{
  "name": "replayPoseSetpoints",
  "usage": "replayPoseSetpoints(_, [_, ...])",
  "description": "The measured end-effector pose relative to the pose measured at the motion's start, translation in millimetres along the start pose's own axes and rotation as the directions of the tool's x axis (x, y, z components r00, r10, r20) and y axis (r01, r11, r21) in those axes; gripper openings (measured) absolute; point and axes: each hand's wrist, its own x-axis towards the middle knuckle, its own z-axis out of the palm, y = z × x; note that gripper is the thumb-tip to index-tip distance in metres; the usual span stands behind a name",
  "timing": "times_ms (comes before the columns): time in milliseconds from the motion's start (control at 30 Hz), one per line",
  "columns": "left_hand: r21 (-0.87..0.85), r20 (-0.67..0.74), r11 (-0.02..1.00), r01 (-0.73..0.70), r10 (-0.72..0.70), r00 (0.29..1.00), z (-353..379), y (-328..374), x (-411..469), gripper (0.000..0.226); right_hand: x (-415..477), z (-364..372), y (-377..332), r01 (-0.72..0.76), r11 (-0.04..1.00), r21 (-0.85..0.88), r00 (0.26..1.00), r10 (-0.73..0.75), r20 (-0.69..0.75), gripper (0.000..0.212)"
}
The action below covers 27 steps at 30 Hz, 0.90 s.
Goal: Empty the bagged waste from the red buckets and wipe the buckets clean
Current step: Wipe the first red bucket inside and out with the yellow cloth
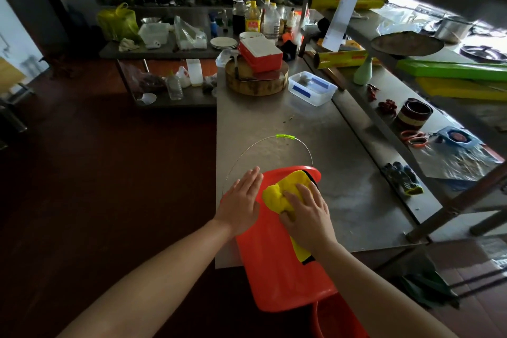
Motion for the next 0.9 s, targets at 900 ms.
replayPoseSetpoints(900, [-0.263, 0.266, 0.964, 0.043, 0.030, 0.964, -48, 6, 27, 0.071, 13, 13, 3, 0.110, 0.993, 0.032, 0.992, -0.112, 0.053, 0.061])
